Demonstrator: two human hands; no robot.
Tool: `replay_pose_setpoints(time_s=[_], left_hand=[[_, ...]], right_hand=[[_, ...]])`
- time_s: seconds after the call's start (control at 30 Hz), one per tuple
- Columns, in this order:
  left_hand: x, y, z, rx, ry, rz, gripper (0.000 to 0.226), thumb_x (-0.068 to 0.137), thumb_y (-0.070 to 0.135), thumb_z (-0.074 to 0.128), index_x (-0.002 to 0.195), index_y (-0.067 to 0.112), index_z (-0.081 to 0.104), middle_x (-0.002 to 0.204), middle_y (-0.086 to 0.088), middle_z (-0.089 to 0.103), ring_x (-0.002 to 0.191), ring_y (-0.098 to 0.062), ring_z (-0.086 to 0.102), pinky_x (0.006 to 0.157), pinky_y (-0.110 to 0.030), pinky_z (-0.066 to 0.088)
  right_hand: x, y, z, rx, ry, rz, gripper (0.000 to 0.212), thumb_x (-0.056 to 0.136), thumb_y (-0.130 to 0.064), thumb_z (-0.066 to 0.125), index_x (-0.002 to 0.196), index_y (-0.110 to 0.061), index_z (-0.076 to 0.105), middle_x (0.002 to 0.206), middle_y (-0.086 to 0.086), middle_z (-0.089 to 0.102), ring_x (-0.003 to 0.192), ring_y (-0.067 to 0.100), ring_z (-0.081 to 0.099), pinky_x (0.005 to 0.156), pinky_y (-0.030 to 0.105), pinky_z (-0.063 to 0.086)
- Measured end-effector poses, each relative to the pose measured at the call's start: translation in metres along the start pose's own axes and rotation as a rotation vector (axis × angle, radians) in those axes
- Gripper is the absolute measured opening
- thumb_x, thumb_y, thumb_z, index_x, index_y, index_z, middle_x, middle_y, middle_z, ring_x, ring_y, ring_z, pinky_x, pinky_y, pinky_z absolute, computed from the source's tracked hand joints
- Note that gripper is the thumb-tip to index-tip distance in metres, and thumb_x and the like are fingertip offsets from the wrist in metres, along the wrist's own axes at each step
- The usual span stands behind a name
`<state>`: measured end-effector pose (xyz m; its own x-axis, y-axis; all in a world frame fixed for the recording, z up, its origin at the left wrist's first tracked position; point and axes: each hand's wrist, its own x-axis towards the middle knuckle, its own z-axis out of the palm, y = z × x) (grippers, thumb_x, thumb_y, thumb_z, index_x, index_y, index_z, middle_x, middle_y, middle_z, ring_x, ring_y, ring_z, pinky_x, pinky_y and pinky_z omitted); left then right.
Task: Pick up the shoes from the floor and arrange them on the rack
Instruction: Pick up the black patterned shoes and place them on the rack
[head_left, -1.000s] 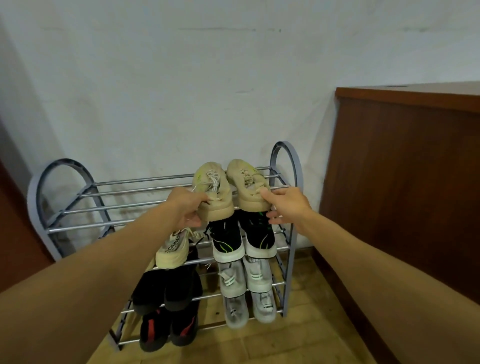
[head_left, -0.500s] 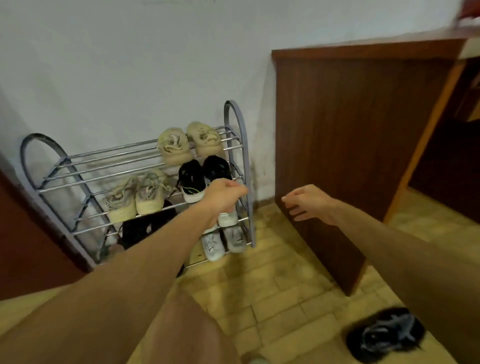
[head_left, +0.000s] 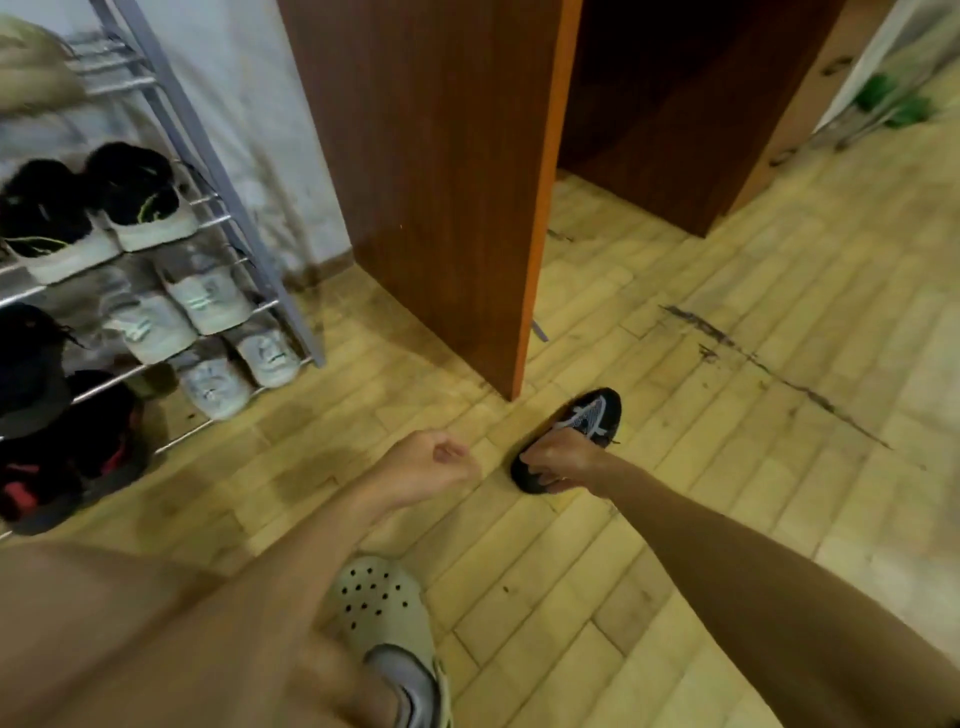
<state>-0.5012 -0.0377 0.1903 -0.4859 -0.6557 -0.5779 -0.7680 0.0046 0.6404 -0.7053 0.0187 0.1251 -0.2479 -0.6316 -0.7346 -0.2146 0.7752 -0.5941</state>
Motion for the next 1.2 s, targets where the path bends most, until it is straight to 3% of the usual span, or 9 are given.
replay_pose_setpoints(time_s=[0.2, 0.3, 0.43, 0.6, 0.73, 0.97, 1.1, 1.2], left_hand=[[0.024, -0.009, 0.001, 0.071, -0.034, 0.005, 0.036, 0.085, 0.039, 0.062, 0.119, 0.027, 0.058, 0.112, 0.005, 0.059, 0.104, -0.012, 0.056, 0.082, -0.024, 0.043], [0.037, -0.011, -0.003, 0.13, -0.091, 0.025, 0.037, 0.086, 0.038, 0.061, 0.121, 0.028, 0.058, 0.113, 0.007, 0.057, 0.105, -0.011, 0.056, 0.085, -0.026, 0.046], [0.056, -0.009, -0.014, -0.02, -0.083, -0.015, 0.034, 0.088, 0.035, 0.059, 0.12, 0.026, 0.061, 0.111, 0.007, 0.056, 0.106, -0.012, 0.054, 0.084, -0.027, 0.044], [0.069, -0.019, -0.029, -0.105, -0.06, -0.07, 0.032, 0.087, 0.033, 0.06, 0.119, 0.027, 0.061, 0.116, 0.003, 0.058, 0.108, -0.014, 0.055, 0.086, -0.027, 0.042], [0.072, -0.02, -0.03, -0.127, -0.052, -0.076, 0.031, 0.089, 0.024, 0.057, 0.12, 0.025, 0.06, 0.113, 0.002, 0.059, 0.109, -0.014, 0.054, 0.086, -0.027, 0.04], [0.055, -0.027, -0.029, -0.091, -0.064, -0.149, 0.034, 0.086, 0.017, 0.053, 0.118, 0.024, 0.061, 0.108, 0.003, 0.061, 0.108, -0.015, 0.056, 0.091, -0.028, 0.043], [0.038, -0.027, -0.024, -0.06, -0.062, -0.16, 0.026, 0.085, 0.025, 0.057, 0.111, 0.022, 0.063, 0.113, 0.001, 0.063, 0.109, -0.018, 0.058, 0.092, -0.031, 0.044], [0.02, -0.024, -0.016, -0.013, -0.055, -0.135, 0.005, 0.087, 0.022, 0.055, 0.092, 0.024, 0.053, 0.098, 0.002, 0.056, 0.091, -0.018, 0.056, 0.076, -0.027, 0.043]], right_hand=[[0.046, 0.05, 0.028, 0.121, 0.081, 0.149, 0.045, 0.092, -0.028, 0.06, 0.13, -0.006, 0.053, 0.108, 0.009, 0.056, 0.082, 0.021, 0.057, 0.079, 0.033, 0.054], [0.068, 0.056, 0.031, 0.219, 0.187, 0.232, 0.047, 0.093, -0.03, 0.059, 0.133, -0.006, 0.05, 0.119, 0.012, 0.054, 0.097, 0.026, 0.056, 0.08, 0.034, 0.052], [0.098, 0.055, 0.031, 0.438, 0.298, 0.339, 0.058, 0.089, -0.031, 0.065, 0.137, -0.005, 0.043, 0.139, 0.015, 0.049, 0.123, 0.033, 0.05, 0.091, 0.042, 0.051], [0.129, 0.047, 0.043, 0.776, 0.323, 0.408, 0.058, 0.087, -0.019, 0.07, 0.137, -0.009, 0.043, 0.14, 0.011, 0.049, 0.128, 0.032, 0.047, 0.102, 0.044, 0.045], [0.134, 0.047, 0.046, 0.73, 0.315, 0.478, 0.031, 0.09, -0.012, 0.061, 0.118, -0.01, 0.047, 0.119, 0.01, 0.056, 0.104, 0.026, 0.054, 0.091, 0.041, 0.048], [0.099, 0.064, 0.062, 0.564, 0.07, 0.523, 0.042, 0.084, 0.005, 0.061, 0.124, -0.001, 0.048, 0.107, 0.019, 0.061, 0.09, 0.031, 0.062, 0.087, 0.041, 0.054], [0.069, 0.064, 0.078, 0.471, 0.022, 0.442, 0.037, 0.084, 0.008, 0.062, 0.118, -0.001, 0.051, 0.113, 0.019, 0.059, 0.092, 0.033, 0.06, 0.084, 0.043, 0.054], [0.05, 0.057, 0.082, 0.439, -0.019, 0.381, 0.035, 0.083, 0.011, 0.062, 0.116, 0.0, 0.058, 0.105, 0.016, 0.061, 0.1, 0.035, 0.058, 0.09, 0.049, 0.054]])
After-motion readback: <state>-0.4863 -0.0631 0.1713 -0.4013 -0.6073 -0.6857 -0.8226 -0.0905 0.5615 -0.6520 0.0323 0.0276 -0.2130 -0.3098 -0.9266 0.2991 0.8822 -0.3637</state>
